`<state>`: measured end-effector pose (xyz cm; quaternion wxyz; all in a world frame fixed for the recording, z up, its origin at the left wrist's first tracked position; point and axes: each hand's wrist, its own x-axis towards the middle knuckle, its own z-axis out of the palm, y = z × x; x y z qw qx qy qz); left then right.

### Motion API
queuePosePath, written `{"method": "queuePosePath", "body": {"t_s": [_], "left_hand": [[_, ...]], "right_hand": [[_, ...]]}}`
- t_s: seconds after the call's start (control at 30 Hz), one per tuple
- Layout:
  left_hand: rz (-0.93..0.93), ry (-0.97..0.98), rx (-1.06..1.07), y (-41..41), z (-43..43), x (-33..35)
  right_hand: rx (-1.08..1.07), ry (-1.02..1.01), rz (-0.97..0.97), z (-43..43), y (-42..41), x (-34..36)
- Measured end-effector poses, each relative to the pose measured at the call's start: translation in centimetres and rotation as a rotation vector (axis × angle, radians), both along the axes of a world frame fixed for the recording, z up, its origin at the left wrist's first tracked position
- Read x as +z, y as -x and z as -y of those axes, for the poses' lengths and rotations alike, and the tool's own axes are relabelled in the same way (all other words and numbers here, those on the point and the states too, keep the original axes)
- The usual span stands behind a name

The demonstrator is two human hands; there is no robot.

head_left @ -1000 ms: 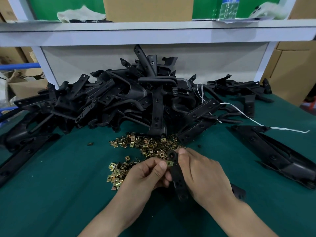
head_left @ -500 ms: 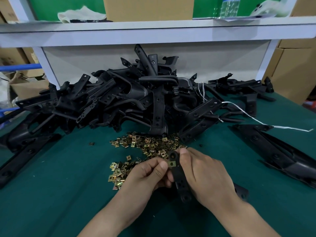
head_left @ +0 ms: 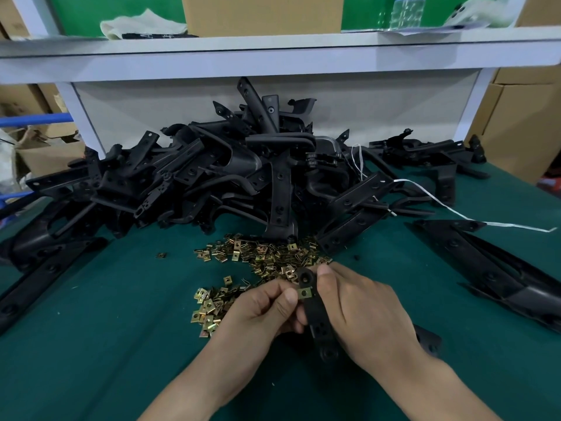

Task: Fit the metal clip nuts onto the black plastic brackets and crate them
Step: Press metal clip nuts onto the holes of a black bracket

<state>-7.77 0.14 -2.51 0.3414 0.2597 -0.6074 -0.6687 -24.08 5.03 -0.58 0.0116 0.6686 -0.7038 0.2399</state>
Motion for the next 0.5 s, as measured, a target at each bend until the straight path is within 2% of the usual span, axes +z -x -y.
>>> {"method": "queuePosePath", "body": {"t_s": [0.5], "left_hand": [[0.029, 0.006, -0.002, 0.29, -0.11, 0.41]], "right_hand": [[0.026, 0.059, -0.037, -0.07, -0.17, -0.25]]}}
